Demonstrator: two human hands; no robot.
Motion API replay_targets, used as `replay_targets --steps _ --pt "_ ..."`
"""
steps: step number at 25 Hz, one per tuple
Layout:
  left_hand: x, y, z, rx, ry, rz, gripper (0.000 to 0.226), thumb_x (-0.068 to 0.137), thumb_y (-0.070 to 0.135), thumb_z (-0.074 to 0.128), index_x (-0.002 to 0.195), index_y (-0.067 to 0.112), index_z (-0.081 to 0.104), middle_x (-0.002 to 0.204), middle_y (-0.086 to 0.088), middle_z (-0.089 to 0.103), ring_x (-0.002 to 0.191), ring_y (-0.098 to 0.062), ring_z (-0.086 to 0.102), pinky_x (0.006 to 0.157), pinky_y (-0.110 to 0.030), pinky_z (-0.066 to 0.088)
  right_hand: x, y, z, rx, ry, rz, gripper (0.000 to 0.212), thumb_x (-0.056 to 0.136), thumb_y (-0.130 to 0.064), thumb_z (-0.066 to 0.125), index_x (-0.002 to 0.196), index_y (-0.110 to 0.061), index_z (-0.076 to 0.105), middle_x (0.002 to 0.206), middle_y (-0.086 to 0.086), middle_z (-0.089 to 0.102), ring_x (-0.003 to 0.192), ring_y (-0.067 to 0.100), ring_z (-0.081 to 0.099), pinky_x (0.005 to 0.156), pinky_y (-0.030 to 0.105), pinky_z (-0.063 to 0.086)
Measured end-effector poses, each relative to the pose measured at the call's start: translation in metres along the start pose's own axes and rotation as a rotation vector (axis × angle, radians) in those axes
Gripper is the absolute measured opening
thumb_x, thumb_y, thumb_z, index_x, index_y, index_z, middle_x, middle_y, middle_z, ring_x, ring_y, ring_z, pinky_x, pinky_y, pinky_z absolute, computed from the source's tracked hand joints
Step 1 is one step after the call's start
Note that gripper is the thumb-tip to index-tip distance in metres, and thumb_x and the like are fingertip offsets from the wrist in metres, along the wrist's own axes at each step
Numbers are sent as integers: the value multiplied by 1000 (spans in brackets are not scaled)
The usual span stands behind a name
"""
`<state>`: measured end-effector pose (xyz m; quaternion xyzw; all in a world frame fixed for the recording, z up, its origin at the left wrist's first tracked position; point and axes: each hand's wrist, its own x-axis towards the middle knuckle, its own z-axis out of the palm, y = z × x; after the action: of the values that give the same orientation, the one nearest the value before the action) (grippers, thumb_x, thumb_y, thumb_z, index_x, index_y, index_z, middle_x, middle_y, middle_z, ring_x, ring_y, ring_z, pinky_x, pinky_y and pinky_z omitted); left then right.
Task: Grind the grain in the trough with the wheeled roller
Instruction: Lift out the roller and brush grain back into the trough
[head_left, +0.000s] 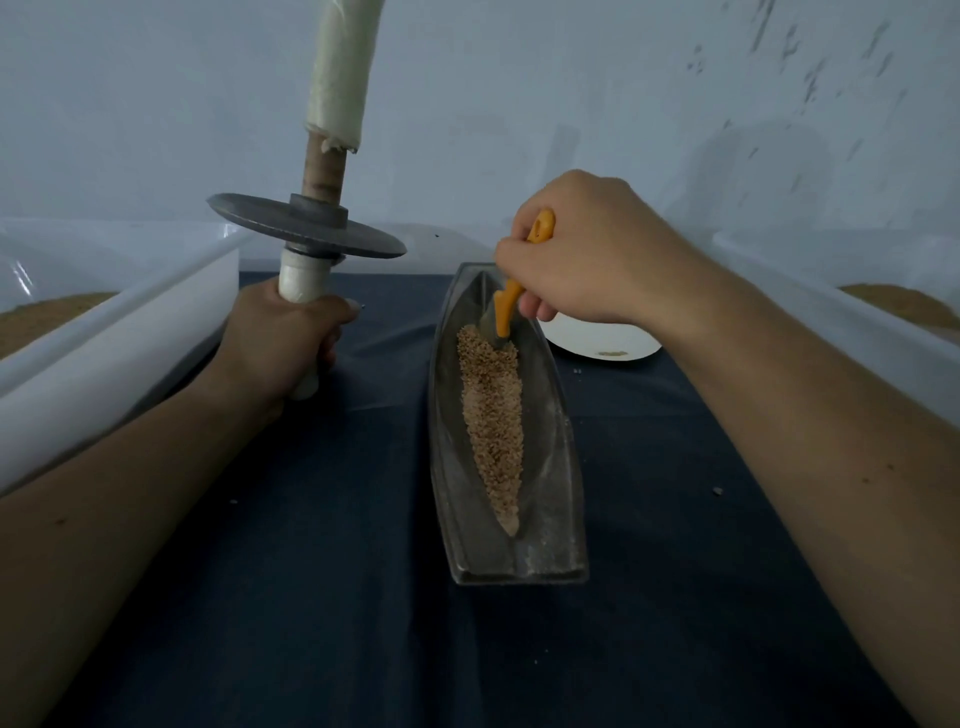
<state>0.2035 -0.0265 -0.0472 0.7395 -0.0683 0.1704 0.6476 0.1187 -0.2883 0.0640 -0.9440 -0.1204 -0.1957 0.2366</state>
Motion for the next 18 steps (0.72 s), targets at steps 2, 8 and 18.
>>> replay_targets --steps 2,8,18 --pt "-1 0 0 7 3 1 27 68 38 81 70 19 63 57 -2 59 49 -14 55 47 -28 49 1 -2 -3 21 59 13 31 84 -25 52 84 0 71 60 3 72 56 16 71 67 42 62" --pt "0 0 -1 24 3 -10 27 67 40 82 70 20 64 58 -1 60 50 -14 56 48 -28 51 -6 -11 -7 25 -67 -16 25 89 -22 54 80 -8 73 62 -3 73 57 8 71 67 33 62" --pt "6 -4 -4 40 -5 -21 25 66 44 84 68 24 68 60 -1 62 52 -16 58 50 -30 51 -14 -29 -32 101 -169 12 20 92 -20 57 84 -11 74 63 3 72 58 14 71 62 32 62"
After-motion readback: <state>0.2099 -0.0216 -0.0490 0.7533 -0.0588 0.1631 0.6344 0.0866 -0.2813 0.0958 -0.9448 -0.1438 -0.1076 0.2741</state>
